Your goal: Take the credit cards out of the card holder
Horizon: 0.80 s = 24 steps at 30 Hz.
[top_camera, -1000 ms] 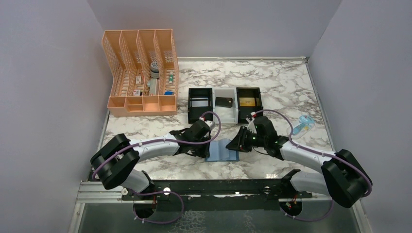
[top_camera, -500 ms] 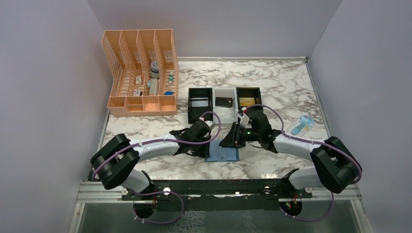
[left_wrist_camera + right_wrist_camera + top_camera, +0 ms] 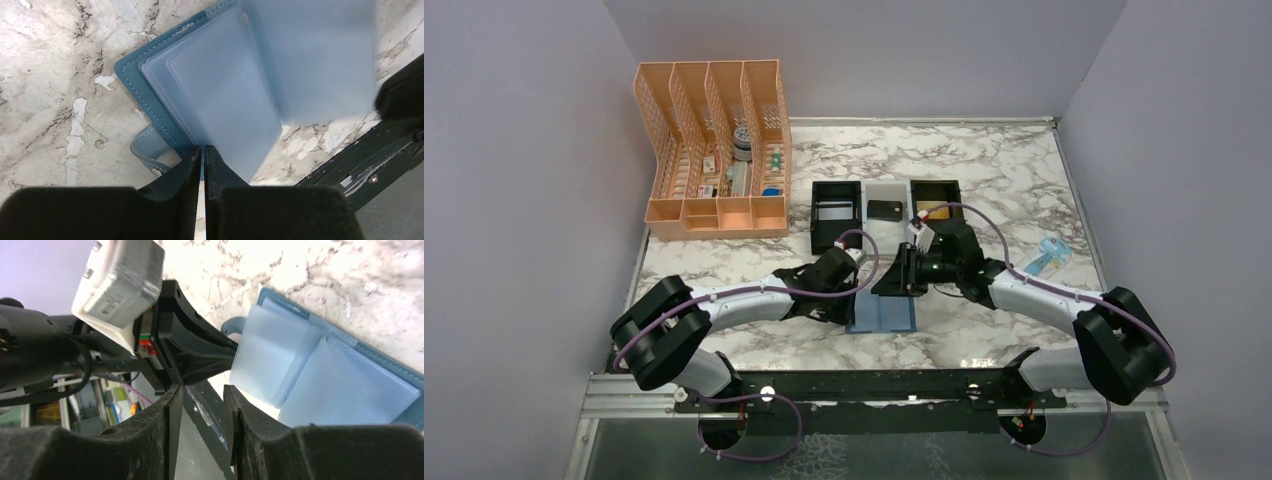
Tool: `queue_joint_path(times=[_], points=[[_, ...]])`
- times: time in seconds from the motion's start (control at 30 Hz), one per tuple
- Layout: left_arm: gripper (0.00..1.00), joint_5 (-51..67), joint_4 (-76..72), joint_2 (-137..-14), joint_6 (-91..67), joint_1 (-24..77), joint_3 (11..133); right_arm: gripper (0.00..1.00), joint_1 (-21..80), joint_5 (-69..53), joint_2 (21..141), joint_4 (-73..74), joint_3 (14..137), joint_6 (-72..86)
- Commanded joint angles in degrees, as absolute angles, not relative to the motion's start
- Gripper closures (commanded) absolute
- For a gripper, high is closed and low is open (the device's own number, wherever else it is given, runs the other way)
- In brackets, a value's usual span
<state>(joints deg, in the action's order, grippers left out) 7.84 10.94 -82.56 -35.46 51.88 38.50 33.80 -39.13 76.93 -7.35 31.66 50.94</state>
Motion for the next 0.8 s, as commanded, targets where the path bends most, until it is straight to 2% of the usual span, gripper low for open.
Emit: queue_joint_path(times=[0.0,0.23,0.5,0.77], points=[[0.89,6.37,9.85,-82.73,-35.38,52.25,39.43,0.63,34.14,-27.58,72.66,4.8,35.3,45.65],[0.89,6.46,9.78,-82.67,-35.35,52.25,39.51,0.62,34.09,-10.47,66.26,15.03,34.01,44.89],[0.89,6.76,9.86,-82.79,-35.02,52.27,39.59,0.61,34.19,-17.82,70.69,10.85,30.45,45.55],[0.9,7.02,10.1,-82.7,-34.47,52.32,39.95,0.62,34.14,-14.53,71.9,11.85,28.73,46.68]])
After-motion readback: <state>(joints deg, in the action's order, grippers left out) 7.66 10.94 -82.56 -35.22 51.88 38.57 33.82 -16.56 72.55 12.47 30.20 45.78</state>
